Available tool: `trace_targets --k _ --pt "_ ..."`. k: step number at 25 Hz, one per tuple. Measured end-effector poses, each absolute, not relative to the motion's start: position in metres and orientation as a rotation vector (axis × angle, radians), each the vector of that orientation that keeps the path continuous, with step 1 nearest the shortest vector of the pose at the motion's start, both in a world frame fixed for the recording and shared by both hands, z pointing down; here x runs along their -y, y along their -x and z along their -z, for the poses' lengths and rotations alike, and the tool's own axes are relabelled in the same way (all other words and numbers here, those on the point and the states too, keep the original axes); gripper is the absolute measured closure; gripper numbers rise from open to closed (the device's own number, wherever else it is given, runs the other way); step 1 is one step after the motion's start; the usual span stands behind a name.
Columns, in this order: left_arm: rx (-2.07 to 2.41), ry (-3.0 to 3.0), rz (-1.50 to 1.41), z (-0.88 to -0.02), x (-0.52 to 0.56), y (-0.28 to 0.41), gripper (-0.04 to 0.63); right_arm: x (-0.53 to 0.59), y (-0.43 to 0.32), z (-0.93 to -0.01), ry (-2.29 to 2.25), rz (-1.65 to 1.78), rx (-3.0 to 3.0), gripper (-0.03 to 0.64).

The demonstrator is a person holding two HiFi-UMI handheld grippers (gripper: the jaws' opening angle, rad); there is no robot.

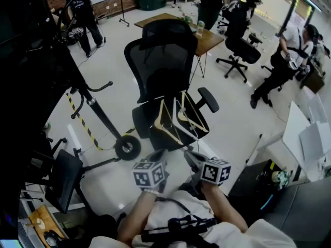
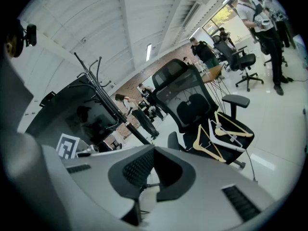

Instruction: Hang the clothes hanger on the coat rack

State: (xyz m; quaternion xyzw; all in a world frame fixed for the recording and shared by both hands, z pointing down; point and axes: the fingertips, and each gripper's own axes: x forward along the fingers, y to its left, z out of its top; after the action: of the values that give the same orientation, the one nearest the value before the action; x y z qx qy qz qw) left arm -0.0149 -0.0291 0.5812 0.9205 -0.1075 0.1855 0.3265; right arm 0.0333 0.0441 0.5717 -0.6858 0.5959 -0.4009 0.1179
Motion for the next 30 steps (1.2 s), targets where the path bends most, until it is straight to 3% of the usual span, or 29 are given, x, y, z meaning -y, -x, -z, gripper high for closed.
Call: trace_targets --k 13,30 --pt "0.264 -2.361 -0.532 -0.605 0.028 0.045 0.604 -0.044 -0.002 -0.590 1.998 1.225 -1.694 0.618" --pt "0.315 -2.305 -0.612 -0.640 0.058 -0.058 0.604 0.005 -0.120 -0.645 1.972 1.307 -1.740 0.604"
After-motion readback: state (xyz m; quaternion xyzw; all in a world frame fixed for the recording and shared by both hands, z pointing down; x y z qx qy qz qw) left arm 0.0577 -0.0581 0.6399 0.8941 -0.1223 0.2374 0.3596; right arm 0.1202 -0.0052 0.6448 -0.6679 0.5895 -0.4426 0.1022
